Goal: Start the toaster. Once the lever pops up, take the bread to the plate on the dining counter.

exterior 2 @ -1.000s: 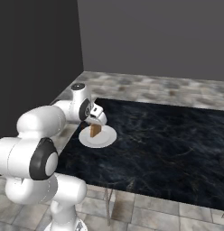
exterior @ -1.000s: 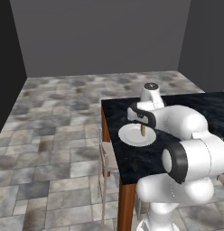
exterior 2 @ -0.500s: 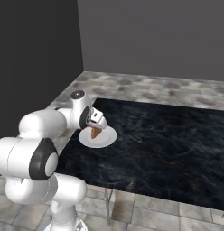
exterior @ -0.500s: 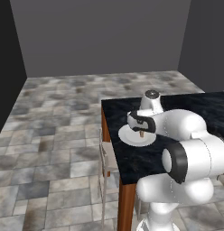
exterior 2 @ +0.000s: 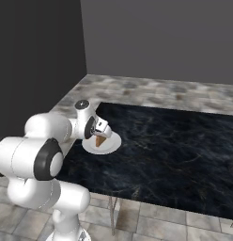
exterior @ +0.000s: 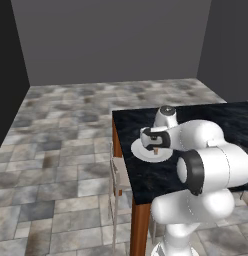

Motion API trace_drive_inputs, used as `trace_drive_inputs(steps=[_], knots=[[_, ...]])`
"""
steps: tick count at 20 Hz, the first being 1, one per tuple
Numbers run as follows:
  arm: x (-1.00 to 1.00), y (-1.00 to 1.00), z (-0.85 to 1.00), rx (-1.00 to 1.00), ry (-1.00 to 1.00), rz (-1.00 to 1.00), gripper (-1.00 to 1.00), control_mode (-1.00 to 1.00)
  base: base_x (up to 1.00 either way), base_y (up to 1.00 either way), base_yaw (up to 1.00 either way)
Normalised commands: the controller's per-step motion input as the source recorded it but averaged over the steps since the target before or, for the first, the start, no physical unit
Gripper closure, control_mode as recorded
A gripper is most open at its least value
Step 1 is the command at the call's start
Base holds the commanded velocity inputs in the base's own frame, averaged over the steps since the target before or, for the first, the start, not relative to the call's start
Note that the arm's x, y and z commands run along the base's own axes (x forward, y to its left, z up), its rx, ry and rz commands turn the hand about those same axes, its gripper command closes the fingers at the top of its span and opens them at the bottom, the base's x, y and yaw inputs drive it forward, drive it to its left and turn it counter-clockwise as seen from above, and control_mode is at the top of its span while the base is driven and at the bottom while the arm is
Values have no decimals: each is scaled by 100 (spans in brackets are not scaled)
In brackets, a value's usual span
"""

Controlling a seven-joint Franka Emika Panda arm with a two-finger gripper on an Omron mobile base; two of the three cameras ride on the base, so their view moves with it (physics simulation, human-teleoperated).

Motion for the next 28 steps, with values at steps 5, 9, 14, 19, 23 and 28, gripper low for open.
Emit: trace_drive_inputs(steps=[5, 9, 14, 19, 23, 28], knots=[[14, 0, -2, 0, 0, 0, 100, -100, 0, 0, 0], [2, 0, -1, 0, 0, 0, 100, -100, 0, 0, 0], [0, 0, -5, 0, 0, 0, 100, -100, 0, 0, 0], [0, 0, -6, 0, 0, 0, 100, -100, 0, 0, 0], [0, 0, -1, 0, 0, 0, 100, -100, 0, 0, 0], [0, 0, 0, 0, 0, 0, 100, -100, 0, 0, 0]])
